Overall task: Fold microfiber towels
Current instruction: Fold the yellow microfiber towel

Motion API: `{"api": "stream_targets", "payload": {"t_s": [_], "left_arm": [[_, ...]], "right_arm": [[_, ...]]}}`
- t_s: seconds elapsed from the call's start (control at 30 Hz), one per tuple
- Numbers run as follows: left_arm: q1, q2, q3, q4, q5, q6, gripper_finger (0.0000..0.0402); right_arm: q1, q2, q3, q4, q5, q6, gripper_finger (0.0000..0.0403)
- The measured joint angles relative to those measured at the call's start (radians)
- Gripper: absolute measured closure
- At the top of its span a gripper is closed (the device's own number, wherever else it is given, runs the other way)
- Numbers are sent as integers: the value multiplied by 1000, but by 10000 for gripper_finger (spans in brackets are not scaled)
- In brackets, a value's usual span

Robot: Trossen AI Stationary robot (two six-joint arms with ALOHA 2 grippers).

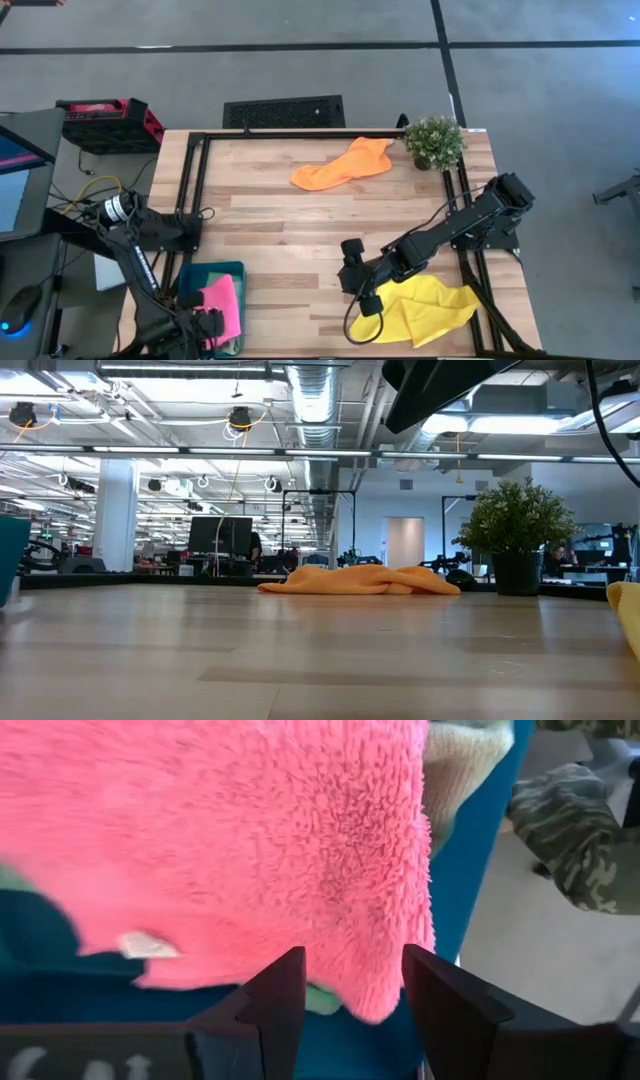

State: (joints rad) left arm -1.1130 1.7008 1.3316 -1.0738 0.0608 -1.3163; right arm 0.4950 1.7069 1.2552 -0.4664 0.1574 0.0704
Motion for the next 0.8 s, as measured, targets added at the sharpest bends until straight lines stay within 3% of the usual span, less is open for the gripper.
{"api": "stream_targets", "payload": {"t_s": [0.2, 0.4, 0.47, 0.6, 0.8], "left_arm": [[0, -2, 102, -131, -55, 7, 242], [25, -2, 161, -103, -376, 79, 242], [46, -1, 161, -80, -434, 117, 242], [109, 8, 145, 28, -491, 324, 242], [249, 59, 144, 284, -544, 795, 242]], "right_arm": [[7, 0, 0, -17, 0, 13, 177], [28, 0, 0, -127, -2, 153, 177], [42, 0, 0, -195, -2, 228, 177], [96, 0, 0, -304, -4, 343, 177], [182, -44, -1, -331, 5, 478, 177]]}}
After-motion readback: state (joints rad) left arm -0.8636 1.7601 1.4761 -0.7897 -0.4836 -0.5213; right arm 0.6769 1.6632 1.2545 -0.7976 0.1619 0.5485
